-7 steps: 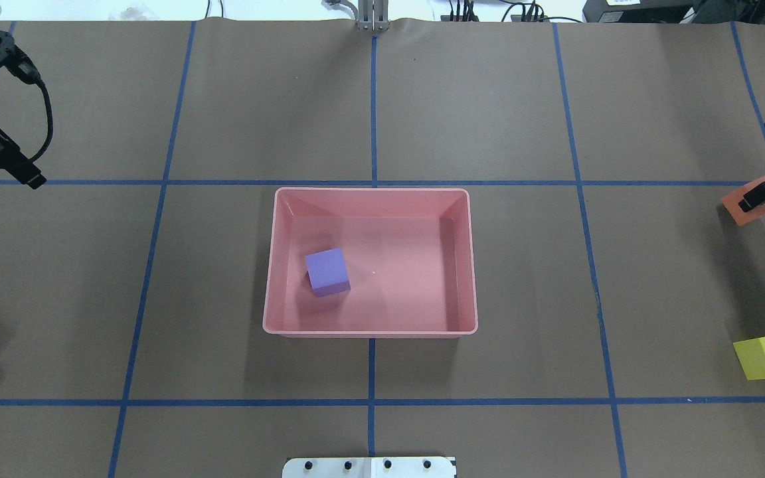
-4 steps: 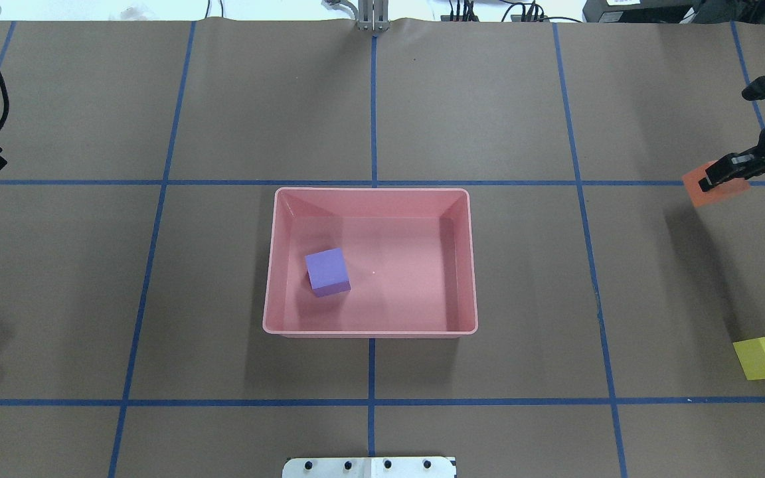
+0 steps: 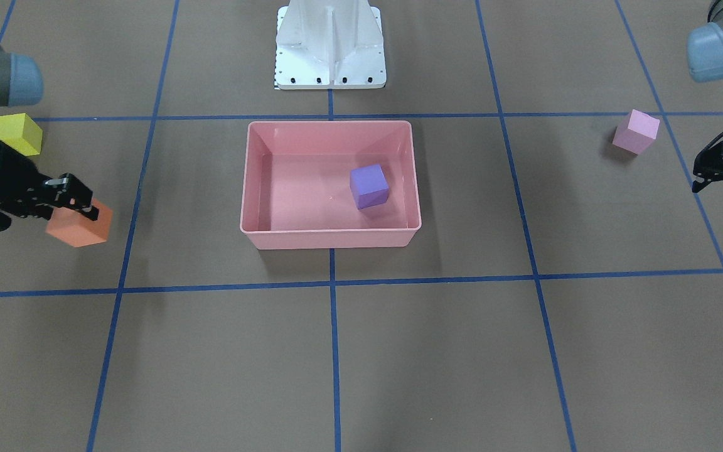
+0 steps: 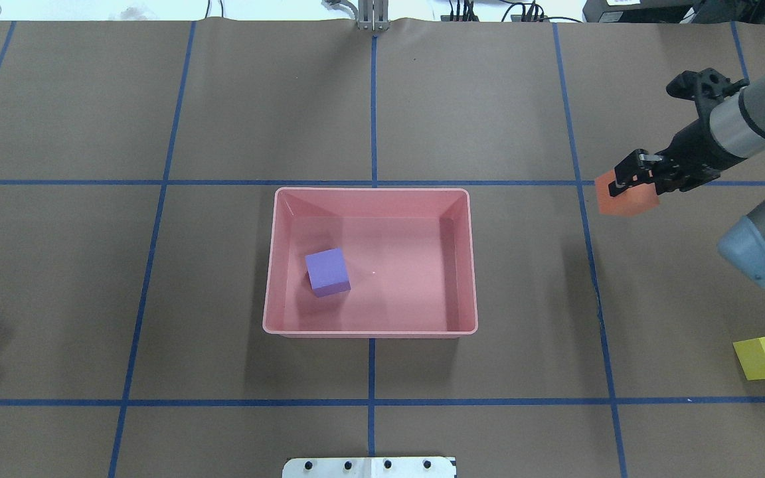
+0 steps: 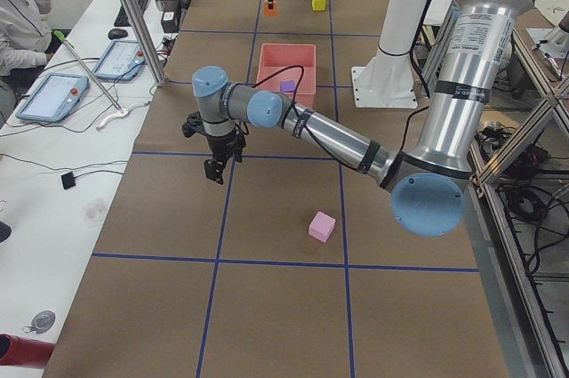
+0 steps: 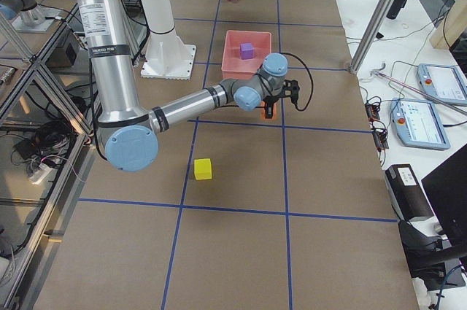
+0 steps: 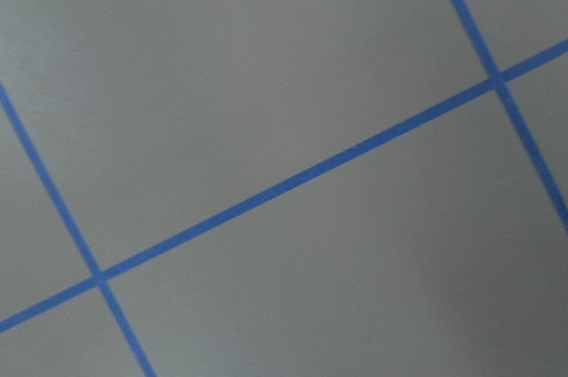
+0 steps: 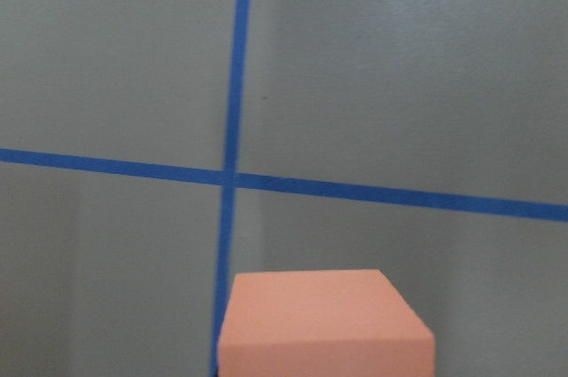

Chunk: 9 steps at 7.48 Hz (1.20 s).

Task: Place blocks into pink bin with both arms
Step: 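Grasp the orange cube with the right gripper and lift it, then carry the orange cube into the pink bin and open the right gripper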

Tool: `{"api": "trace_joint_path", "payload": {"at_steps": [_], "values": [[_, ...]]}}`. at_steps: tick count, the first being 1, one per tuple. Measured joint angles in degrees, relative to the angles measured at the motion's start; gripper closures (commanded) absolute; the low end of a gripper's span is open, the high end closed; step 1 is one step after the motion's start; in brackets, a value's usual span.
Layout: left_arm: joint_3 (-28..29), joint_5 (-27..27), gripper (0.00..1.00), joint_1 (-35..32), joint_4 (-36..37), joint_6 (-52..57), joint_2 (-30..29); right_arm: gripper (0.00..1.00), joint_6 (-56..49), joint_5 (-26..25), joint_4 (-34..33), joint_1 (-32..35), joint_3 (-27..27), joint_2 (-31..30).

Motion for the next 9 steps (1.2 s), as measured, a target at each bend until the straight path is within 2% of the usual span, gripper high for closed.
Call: {"api": "trace_joint_path", "payload": {"at_steps": [1,3,4,5,7,9], "values": [[0.2,0.0,0.00,0.0,0.0,-0.6,0.0,1.00,6.2,-2.5,-5.1,-3.6,3.2,3.6],[0.7,0.0,0.00,0.2,-0.3,-2.5,0.0,1.00,16.0,-9.5,-17.2,-11.0,5.9,14.1],[1.7,0.0,0.00,0.2,-1.5,-2.8,-0.1,0.46,20.1,-13.4,-21.3,-14.9,5.9,18.8],[3.7,0.0,0.00,0.3,-4.0,-2.9,-0.1,0.00,23.7,-17.3,-23.4,-18.5,5.5,21.9],[8.4,-1.9,0.00,0.4,-10.5,-3.0,-0.2,0.00,28.2,-24.9,-24.6,-23.9,5.1,24.3],[9.6,-5.0,0.00,0.4,-12.7,-3.0,1.0,0.00,28.5,-27.0,-24.7,-25.4,5.1,24.7]]}}
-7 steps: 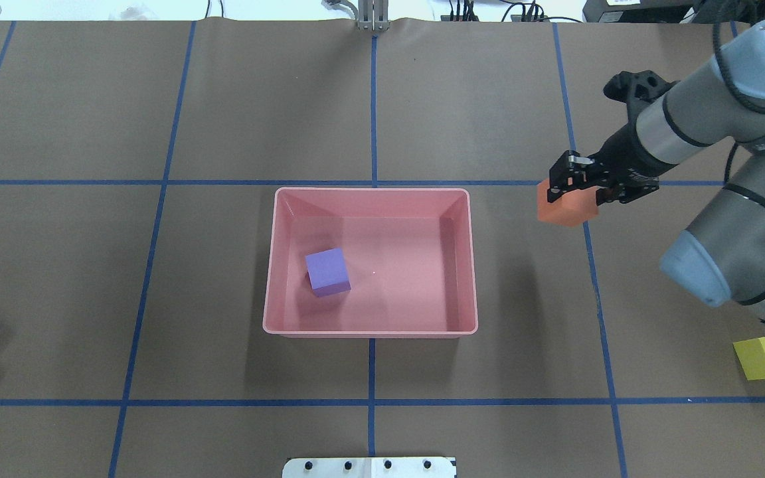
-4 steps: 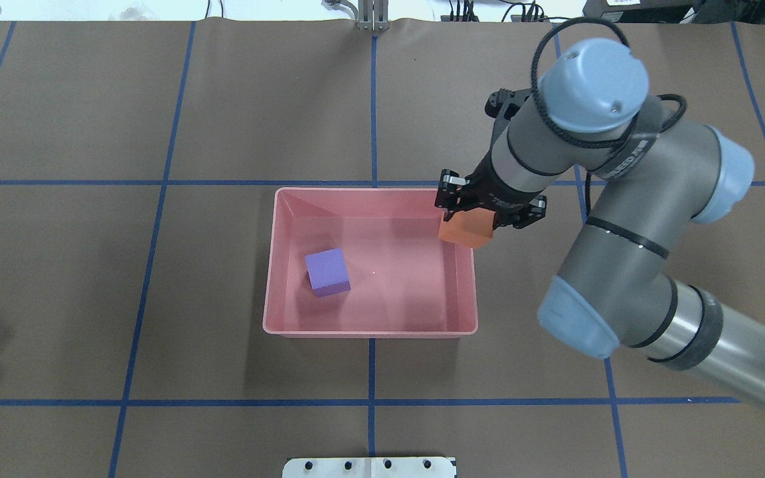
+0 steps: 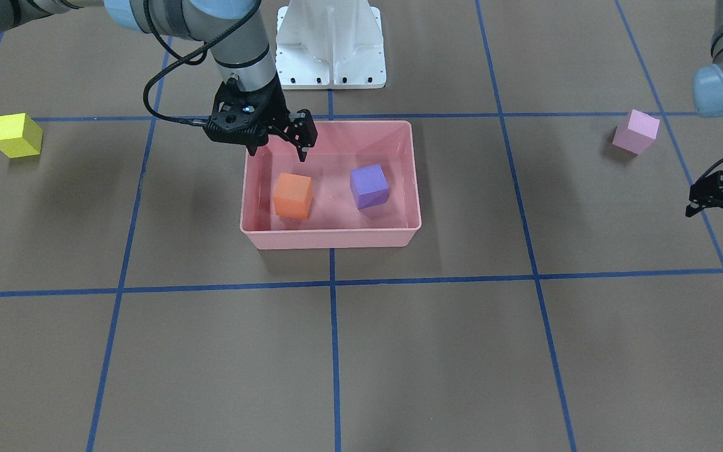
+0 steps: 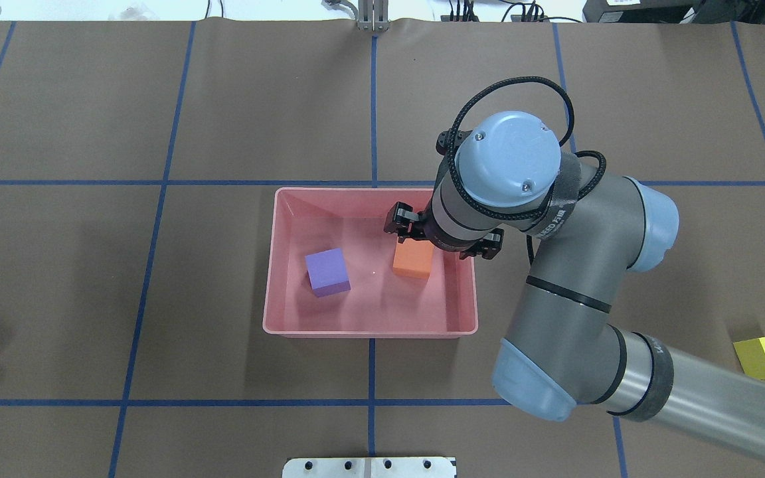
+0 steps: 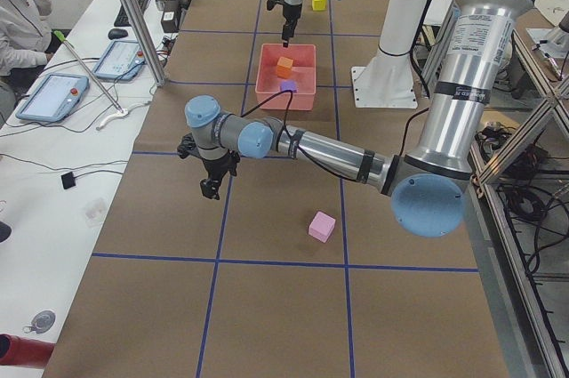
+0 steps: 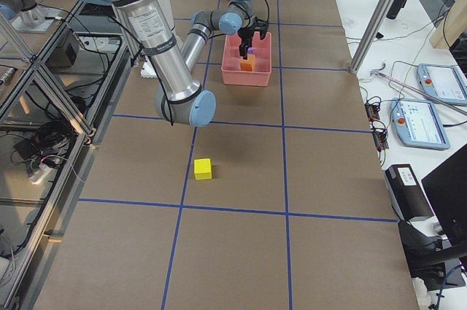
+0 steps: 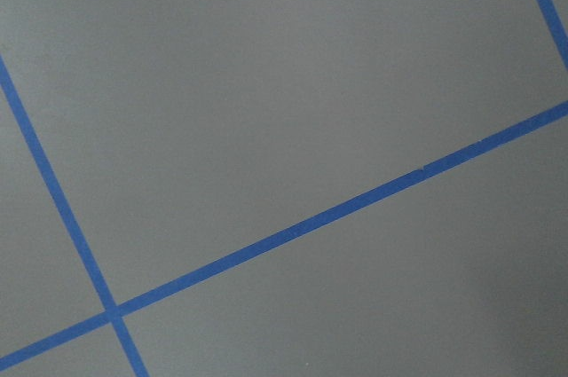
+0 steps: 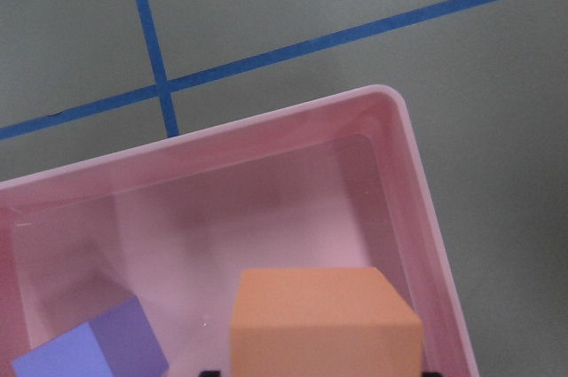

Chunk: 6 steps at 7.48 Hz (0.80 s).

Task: Place blocks into pink bin with both arms
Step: 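Carry the orange cube into the pink bin and open the right gripper, then raise the right gripper away while the left gripper reaches for the pink cube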

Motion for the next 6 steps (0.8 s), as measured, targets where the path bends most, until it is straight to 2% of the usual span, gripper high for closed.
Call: {"api": "trace_joint_path", "payload": {"at_steps": [2,4,6], "values": [[-0.8,-1.0,0.00,0.0,-5.4,0.1,4.9,0.00,-4.5,0.1,-0.6,1.5,0.1,-0.4],[-1.0,-2.3,0.00,0.2,-21.3,-0.4,14.0,0.00,-13.5,3.4,-2.7,7.0,0.2,-1.5],[-1.1,-4.8,0.00,2.2,-35.0,-5.9,21.6,0.00,-23.0,8.6,-3.2,13.2,0.3,-3.9]]}}
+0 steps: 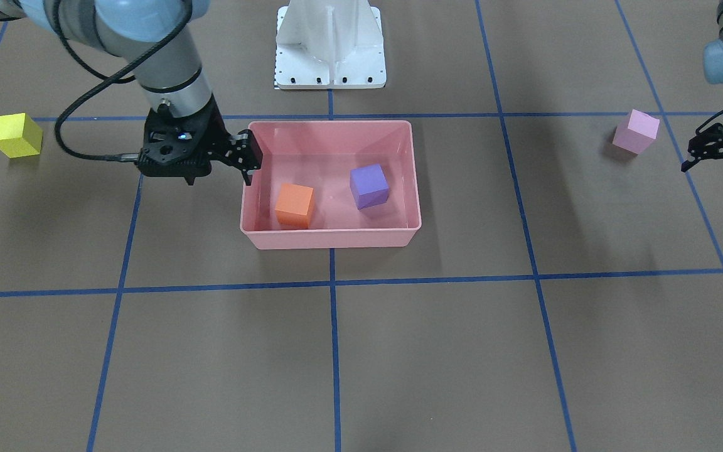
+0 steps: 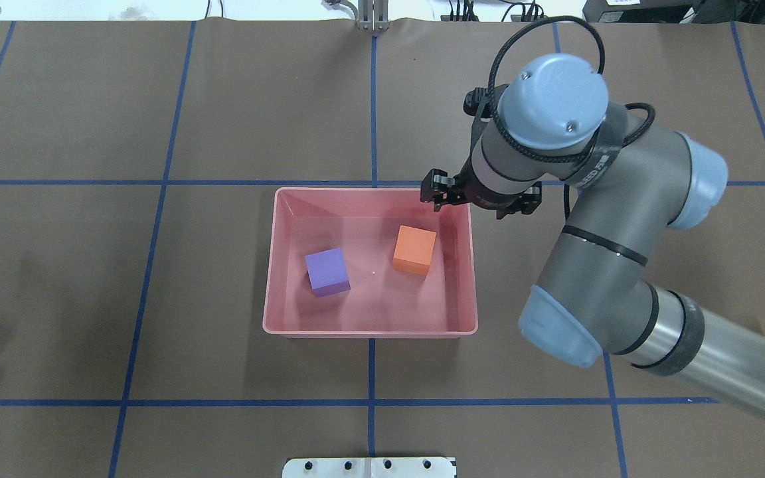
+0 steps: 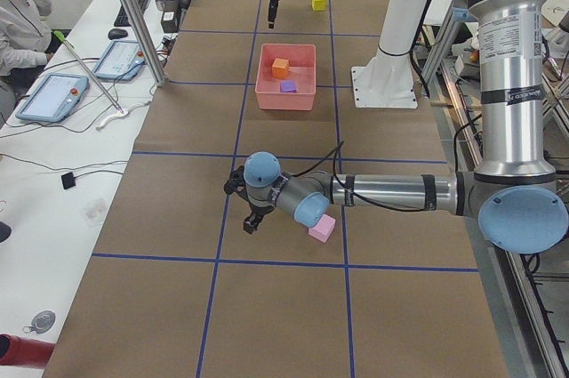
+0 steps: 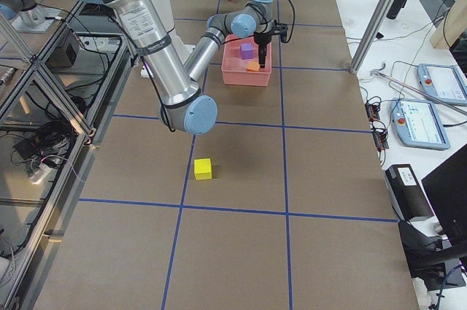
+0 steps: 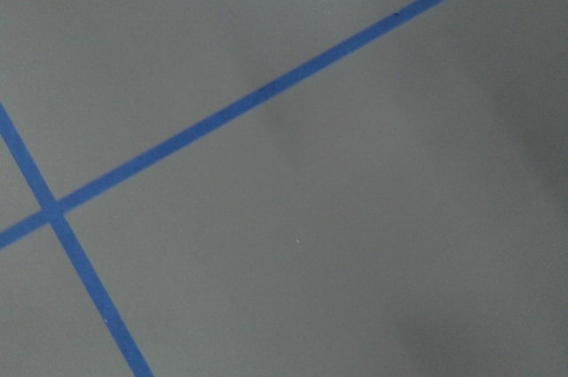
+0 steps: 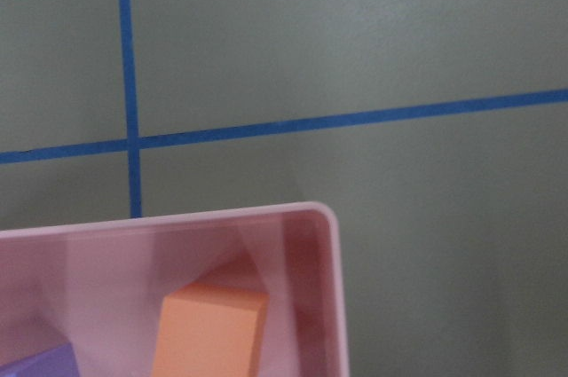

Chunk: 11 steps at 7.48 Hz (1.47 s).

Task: Place blocks into pink bin with both arms
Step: 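Raise the right gripper away while the left gripper reaches for the pink cube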

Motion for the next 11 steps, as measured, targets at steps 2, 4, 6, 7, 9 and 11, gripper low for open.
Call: {"api": "trace_joint_path", "payload": {"at_steps": [2,4,6,7,9,11], "values": [[-0.3,1.0,0.00,5.4,-10.6,-8.4,5.2,0.00,-7.5,3.3,0.2,4.4,0.0,-2.7],[-3.7,4.0,0.00,10.3,-14.0,-13.6,10.1,0.00,-12.5,5.0,0.3,7.2,0.0,-4.8],[-6.1,7.0,0.00,13.9,-14.5,-15.6,13.3,0.00,-14.3,5.3,0.4,7.9,0.0,-5.7],[-6.3,8.5,0.00,15.7,-14.5,-16.5,13.9,0.00,-14.5,5.4,0.4,8.1,0.0,-5.8],[-6.4,9.5,0.00,18.1,-14.6,-19.3,14.5,0.00,-14.6,5.4,0.4,8.1,0.0,-6.3],[-6.4,9.7,0.00,19.1,-14.6,-21.0,15.2,0.00,-14.6,5.4,0.4,8.1,-0.1,-6.7]]}}
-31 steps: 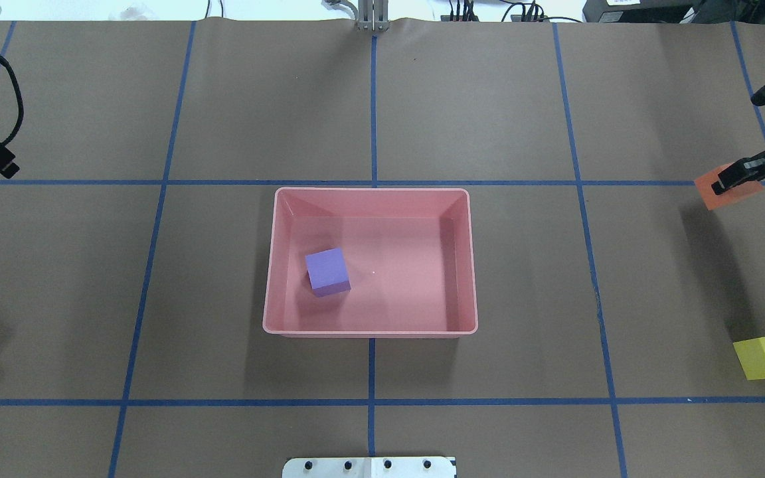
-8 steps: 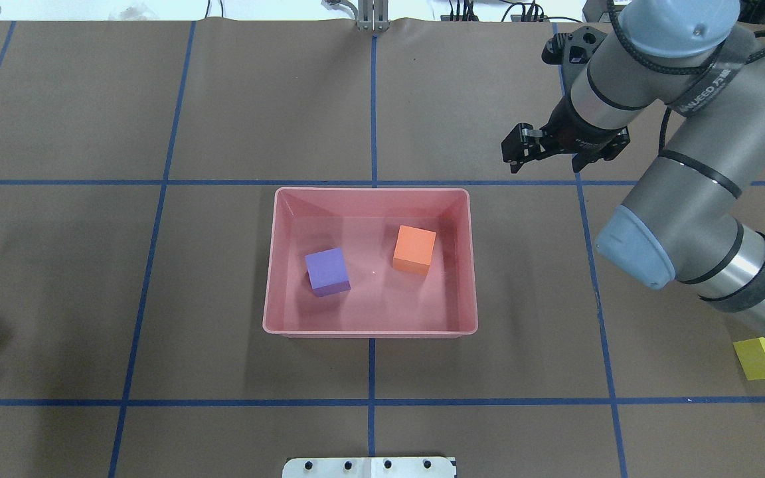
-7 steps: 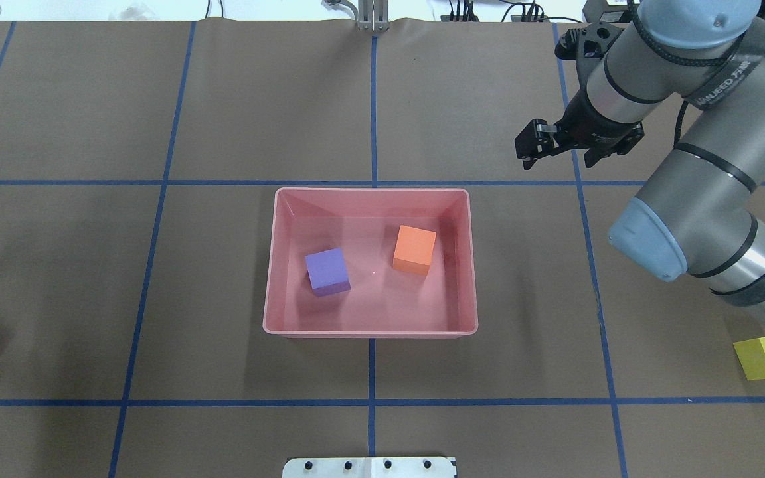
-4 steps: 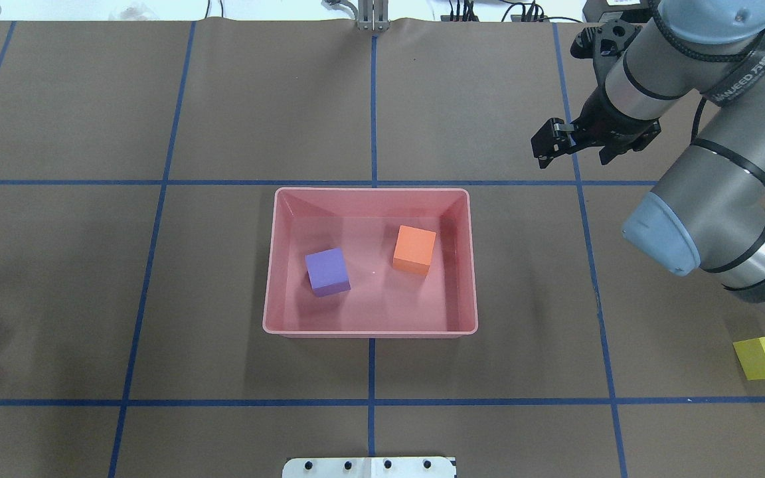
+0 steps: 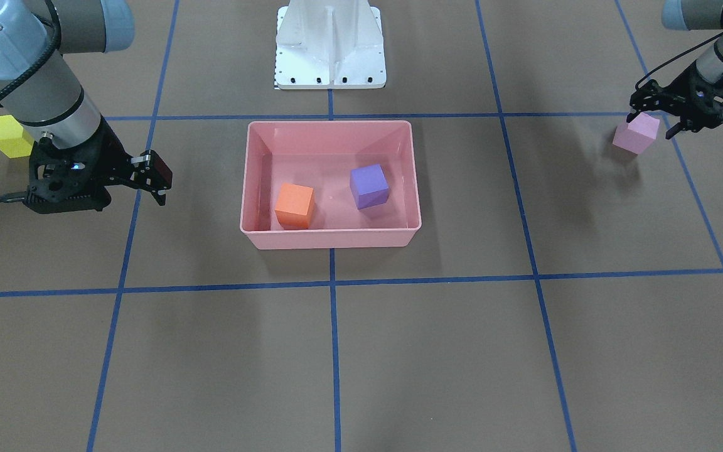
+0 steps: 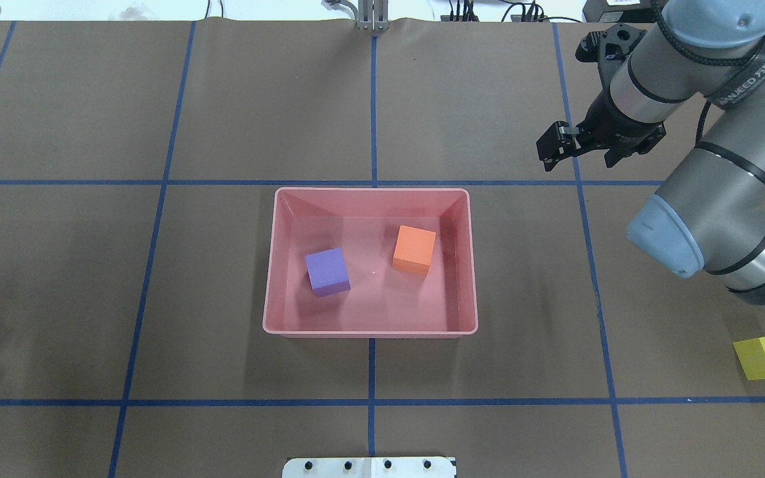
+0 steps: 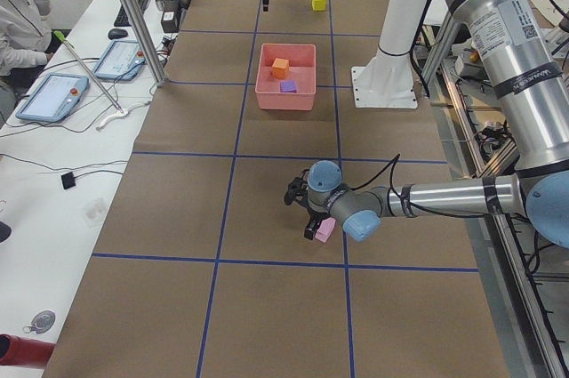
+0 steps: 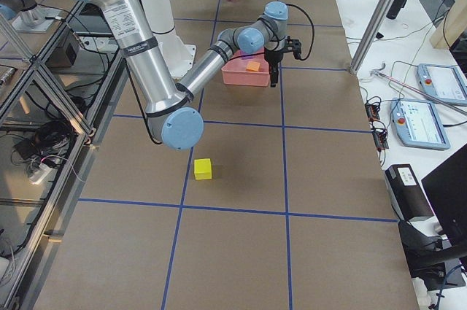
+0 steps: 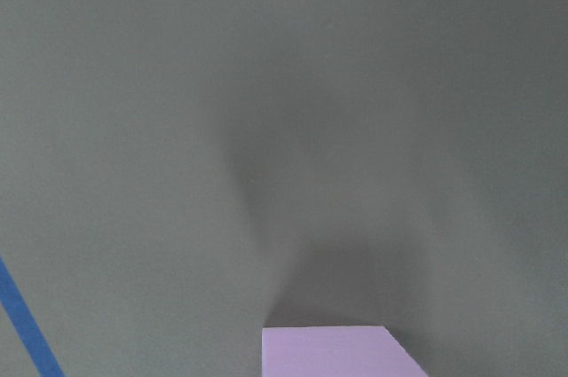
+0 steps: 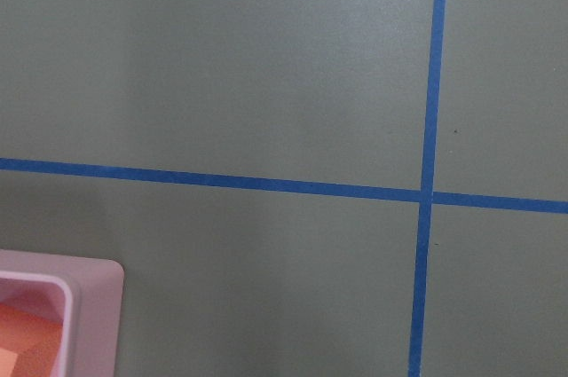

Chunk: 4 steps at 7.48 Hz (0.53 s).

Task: Place blocks into pink bin with both arms
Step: 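Raise the right gripper away while the left gripper reaches for the pink cube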

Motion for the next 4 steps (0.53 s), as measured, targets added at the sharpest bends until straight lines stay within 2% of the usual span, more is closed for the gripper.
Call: {"api": "trace_joint_path", "payload": {"at_steps": [1,2,4], "values": [[0.0,0.0,0.01,0.6,0.0,-1.2,0.2,0.00,0.0,0.0,0.0,0.0,0.0,-0.1],[0.1,0.1,0.07,1.7,0.0,-2.8,0.2,0.00,0.0,0.0,0.0,0.0,-0.1,-0.2],[0.4,0.5,0.32,3.7,0.0,-4.0,-0.3,0.00,0.0,-0.1,0.0,0.0,-0.2,-0.6]]}}
